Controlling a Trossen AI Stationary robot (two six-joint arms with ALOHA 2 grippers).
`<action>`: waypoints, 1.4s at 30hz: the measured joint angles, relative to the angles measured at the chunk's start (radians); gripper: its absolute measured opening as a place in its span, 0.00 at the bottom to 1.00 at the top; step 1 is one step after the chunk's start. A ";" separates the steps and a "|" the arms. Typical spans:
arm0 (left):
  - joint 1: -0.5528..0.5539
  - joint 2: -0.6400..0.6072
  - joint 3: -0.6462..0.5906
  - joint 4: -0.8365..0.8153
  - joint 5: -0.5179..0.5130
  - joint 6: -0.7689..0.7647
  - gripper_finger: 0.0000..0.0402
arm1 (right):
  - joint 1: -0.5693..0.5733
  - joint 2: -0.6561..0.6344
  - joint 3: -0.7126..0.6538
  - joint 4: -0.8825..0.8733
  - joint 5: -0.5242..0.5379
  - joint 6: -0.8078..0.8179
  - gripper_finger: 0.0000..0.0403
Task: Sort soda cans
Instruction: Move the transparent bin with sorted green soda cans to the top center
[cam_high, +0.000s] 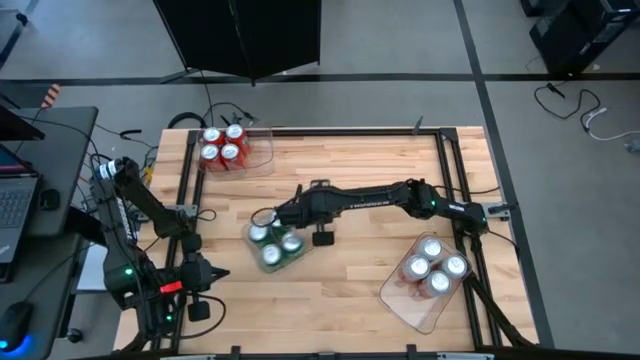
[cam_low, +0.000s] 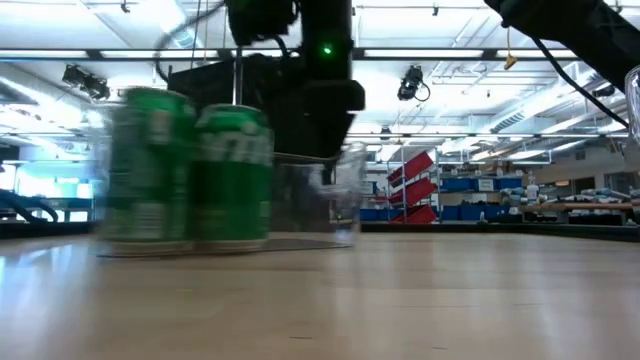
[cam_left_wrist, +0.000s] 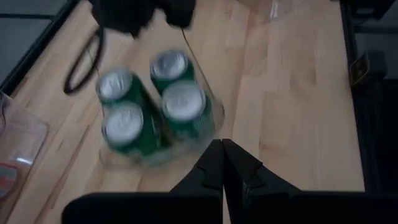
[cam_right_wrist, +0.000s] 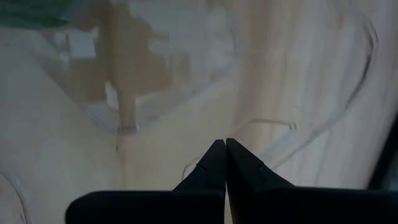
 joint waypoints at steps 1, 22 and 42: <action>0.001 0.003 -0.012 0.009 0.010 0.003 0.00 | -0.010 0.000 0.000 -0.036 0.003 0.026 0.00; 0.306 0.010 -0.655 0.739 -0.092 0.132 0.00 | -0.014 -0.341 -0.025 -0.083 0.060 -0.020 0.00; 0.761 0.010 -0.972 1.623 -0.166 0.730 0.00 | 0.138 -0.830 -0.643 0.274 -0.030 0.055 0.00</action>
